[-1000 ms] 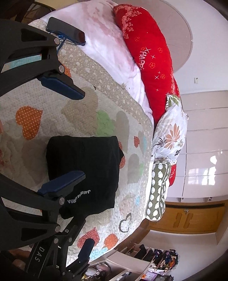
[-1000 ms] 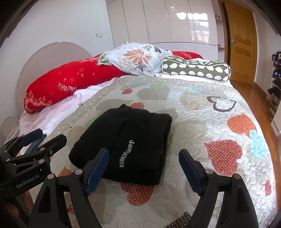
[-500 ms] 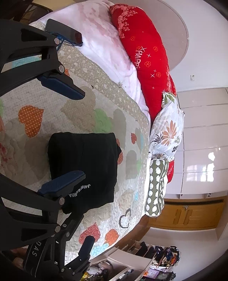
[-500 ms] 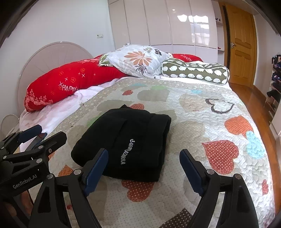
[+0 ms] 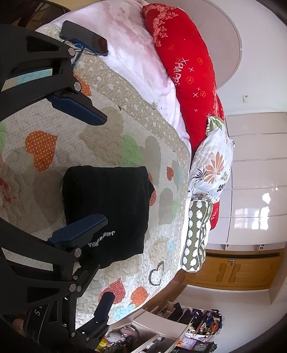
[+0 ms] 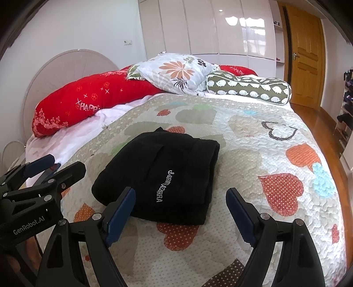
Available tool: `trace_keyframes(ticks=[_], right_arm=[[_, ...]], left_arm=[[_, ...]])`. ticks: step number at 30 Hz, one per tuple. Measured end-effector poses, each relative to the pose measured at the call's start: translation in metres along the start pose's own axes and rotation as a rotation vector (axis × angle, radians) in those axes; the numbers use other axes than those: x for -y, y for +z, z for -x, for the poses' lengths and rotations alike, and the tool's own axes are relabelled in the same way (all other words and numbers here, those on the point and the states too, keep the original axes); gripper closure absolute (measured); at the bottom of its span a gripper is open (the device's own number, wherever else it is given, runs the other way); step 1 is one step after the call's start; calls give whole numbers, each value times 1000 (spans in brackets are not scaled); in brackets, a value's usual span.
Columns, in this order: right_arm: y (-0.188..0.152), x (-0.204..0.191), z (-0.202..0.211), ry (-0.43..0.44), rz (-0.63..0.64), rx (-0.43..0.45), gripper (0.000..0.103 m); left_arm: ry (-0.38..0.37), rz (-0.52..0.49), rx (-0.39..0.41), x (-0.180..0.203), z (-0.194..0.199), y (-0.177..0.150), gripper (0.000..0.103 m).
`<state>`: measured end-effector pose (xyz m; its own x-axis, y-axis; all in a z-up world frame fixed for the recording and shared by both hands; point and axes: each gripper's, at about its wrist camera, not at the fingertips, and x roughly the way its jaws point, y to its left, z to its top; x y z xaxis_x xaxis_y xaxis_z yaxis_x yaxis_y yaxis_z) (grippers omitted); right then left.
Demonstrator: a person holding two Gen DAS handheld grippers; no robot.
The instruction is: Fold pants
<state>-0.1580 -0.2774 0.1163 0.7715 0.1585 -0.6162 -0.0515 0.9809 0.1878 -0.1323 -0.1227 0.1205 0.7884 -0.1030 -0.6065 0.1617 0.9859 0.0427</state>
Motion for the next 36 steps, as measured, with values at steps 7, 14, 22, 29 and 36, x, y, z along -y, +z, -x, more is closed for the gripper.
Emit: trace_keyframes(ticks=[7,14,22,29,36], right_arm=[[0,1,-2,7,-8,-4,18],[-3,1,-3,7,-11,-13,18],[-5,-2,-6,8,-6,-25,18],[-4,-4,-5,7,0,-25,18],[-4,-6,-5,8,7,-32,18]], left_arm=[[-3,11,-2,-3,-2,-1,20],[-7,21,-8,-4,-2,-2,20],[-10,21,-12,-4,-2,-2,20],[-18,22,-10,-2,-2,-2,20],[-15,8,-1,1,0,-3,20]])
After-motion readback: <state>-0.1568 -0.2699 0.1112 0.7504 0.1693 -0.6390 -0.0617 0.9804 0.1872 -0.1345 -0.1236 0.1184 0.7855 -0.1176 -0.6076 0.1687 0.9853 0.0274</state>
